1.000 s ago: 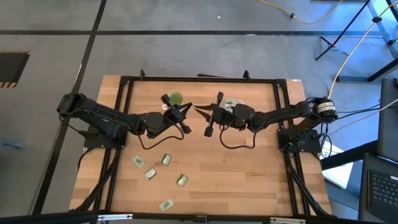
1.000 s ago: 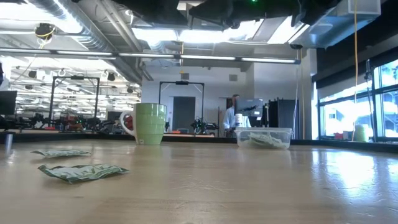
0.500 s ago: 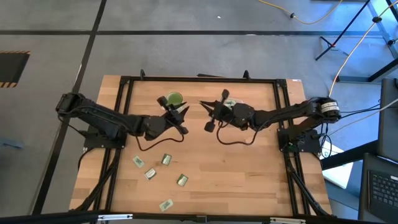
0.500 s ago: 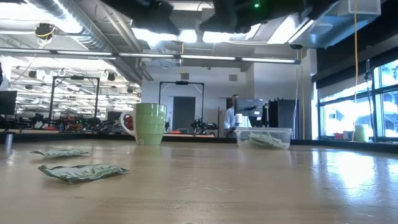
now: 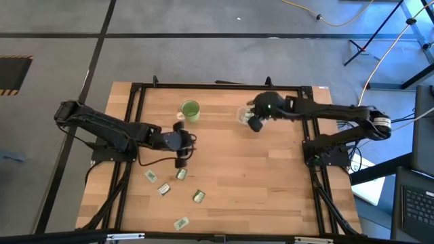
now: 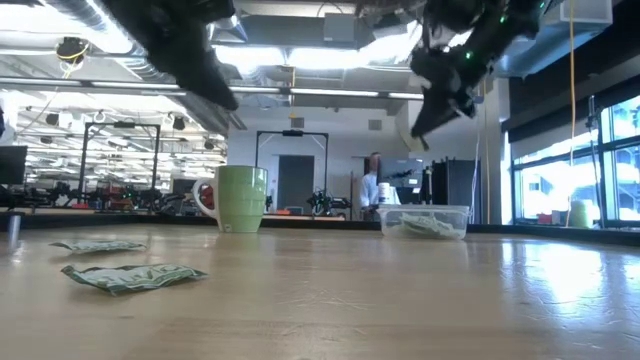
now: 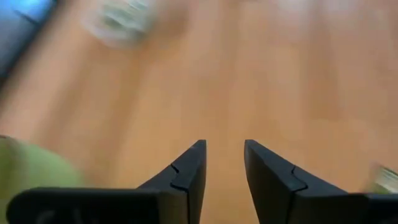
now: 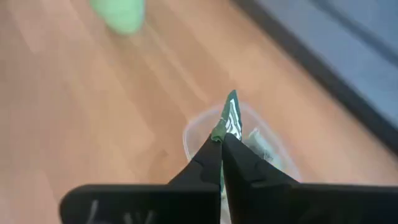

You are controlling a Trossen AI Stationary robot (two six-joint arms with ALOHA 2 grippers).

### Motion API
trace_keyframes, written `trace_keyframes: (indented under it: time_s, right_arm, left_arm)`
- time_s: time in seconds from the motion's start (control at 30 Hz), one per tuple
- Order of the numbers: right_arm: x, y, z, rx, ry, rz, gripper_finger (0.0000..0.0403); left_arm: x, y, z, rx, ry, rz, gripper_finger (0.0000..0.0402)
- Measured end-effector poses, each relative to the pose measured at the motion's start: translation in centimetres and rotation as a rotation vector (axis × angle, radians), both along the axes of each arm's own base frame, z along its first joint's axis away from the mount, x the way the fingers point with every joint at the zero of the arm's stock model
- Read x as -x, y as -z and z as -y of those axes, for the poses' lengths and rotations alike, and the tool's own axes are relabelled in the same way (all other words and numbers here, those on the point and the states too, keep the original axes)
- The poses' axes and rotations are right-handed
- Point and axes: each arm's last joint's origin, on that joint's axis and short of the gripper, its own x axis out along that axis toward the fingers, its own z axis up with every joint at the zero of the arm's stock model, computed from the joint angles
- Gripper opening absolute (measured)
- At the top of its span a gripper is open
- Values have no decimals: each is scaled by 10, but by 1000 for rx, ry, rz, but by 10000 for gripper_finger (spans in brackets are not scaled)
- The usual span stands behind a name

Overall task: Pick and place items into bin
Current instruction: Put the green truvia packet into the transparent bin

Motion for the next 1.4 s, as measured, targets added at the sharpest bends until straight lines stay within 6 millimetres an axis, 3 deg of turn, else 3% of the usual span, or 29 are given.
trace_keyframes:
  time_s: [0.23,0.43,0.67,0.83,1.07,1.4]
  right_arm:
    - [3,28,46,-222,-105,-30,2]
    - [1,62,71,-346,-136,-91,7]
    - [-3,84,78,-397,-160,-142,9]
    - [-2,85,78,-371,-170,-161,10]
    - [1,86,83,-252,-49,-261,10]
    - [3,87,82,-260,-32,-277,10]
  left_arm:
    - [5,6,5,224,59,-89,94]
    - [10,9,6,288,40,-155,90]
    - [12,12,6,316,44,-196,89]
    - [16,14,7,357,36,-244,88]
    - [16,14,7,359,33,-245,86]
    - [16,14,7,358,35,-245,86]
